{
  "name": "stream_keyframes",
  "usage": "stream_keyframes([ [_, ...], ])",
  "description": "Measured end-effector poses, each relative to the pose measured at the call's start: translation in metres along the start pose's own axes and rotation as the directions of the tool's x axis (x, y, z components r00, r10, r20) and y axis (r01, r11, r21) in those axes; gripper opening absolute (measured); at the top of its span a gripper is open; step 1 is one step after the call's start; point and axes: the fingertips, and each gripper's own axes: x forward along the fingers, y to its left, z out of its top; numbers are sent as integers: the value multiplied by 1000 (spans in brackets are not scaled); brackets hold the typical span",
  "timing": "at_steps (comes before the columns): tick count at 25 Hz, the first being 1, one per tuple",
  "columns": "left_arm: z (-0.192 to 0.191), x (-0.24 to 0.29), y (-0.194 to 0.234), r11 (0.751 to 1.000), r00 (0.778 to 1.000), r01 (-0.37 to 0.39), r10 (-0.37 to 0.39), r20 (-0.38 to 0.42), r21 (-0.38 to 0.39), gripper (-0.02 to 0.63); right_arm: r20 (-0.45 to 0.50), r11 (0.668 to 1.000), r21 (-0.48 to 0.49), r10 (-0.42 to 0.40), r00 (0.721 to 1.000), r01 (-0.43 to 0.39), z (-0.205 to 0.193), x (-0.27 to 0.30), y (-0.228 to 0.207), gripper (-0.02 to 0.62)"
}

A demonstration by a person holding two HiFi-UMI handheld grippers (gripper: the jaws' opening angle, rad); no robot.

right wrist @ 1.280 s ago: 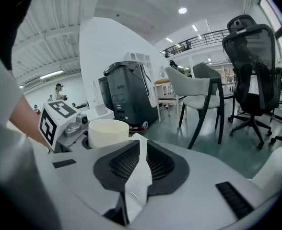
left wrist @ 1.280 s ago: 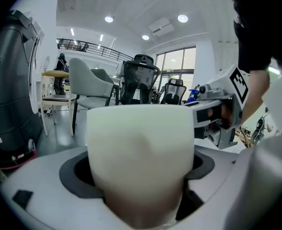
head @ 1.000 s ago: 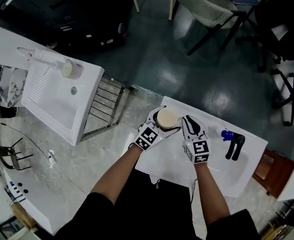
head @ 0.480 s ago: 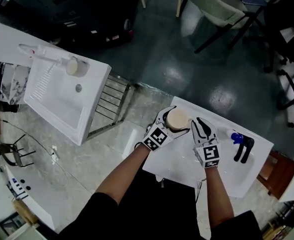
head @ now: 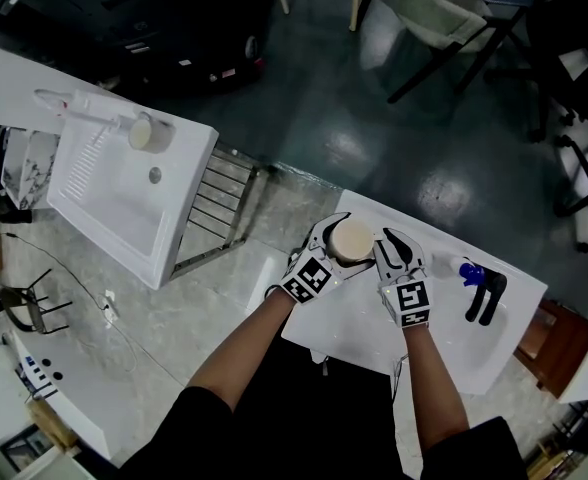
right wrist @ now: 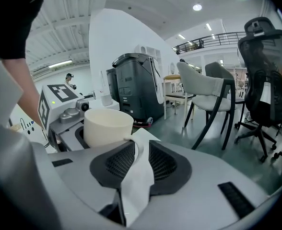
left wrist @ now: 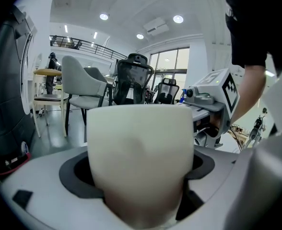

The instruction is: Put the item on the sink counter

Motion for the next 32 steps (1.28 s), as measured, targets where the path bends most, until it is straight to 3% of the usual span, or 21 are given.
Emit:
stream_keyframes([
  [8,9,-1,2,998,999,-45,44,17,53,462,47,1000,-30,-8,999,10,9,-4,1,63],
  [15,12,8,14,998,999,-33,32,24,60,462,53,1000,-15,-14,998,15,10,5,-10,63],
  [22,2,15,14,999,998,20,-17,-66,41,464,64,1000,24,-5,998,4,1,4,-16,63],
  [25,-6,16,12,999,993,38,-36,-116,19,505,68,1000,15,-4,998,3,7,3,-16,63],
  [32,-7,15,21,1000,993,3,-6,-115,-26,504,68,1000,8,13,998,-14,7,-1,-11,63],
])
